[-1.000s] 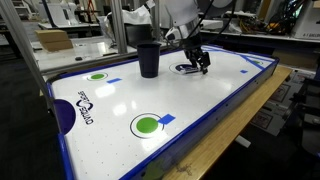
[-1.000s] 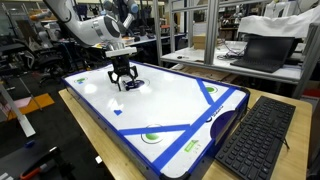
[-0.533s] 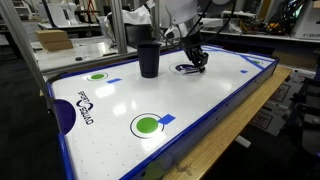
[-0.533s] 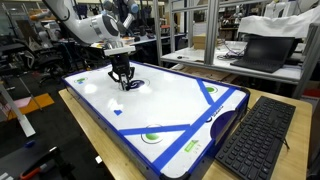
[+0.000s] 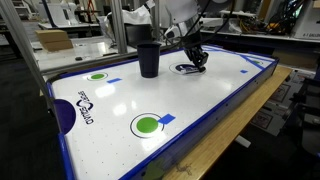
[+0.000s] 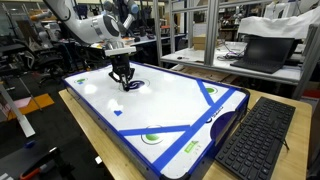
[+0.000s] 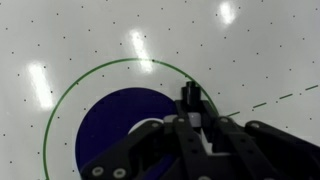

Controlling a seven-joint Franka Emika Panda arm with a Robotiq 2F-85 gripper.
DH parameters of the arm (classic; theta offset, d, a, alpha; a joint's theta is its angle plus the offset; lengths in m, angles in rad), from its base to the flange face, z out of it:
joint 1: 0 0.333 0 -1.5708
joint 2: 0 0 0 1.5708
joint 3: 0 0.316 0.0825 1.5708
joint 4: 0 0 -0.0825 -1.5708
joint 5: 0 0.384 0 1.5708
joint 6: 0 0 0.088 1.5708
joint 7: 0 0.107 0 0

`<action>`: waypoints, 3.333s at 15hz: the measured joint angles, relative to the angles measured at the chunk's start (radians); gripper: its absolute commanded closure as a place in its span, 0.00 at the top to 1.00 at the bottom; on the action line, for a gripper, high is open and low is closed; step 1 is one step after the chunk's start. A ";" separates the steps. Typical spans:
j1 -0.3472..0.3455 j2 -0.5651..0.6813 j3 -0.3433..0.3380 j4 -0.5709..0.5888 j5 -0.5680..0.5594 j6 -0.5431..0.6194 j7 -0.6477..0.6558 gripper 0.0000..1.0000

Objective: Put the marker into the cup

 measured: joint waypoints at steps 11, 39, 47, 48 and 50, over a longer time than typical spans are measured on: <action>-0.112 -0.071 0.000 -0.080 0.083 0.136 -0.104 0.05; -0.343 -0.284 0.136 -0.360 0.594 0.651 -0.729 0.05; -0.350 -0.217 0.271 -0.321 0.792 0.845 -0.823 0.05; -0.359 -0.201 0.304 -0.308 0.818 0.875 -0.843 0.05; -0.383 -0.176 0.358 -0.283 0.837 0.912 -0.868 0.05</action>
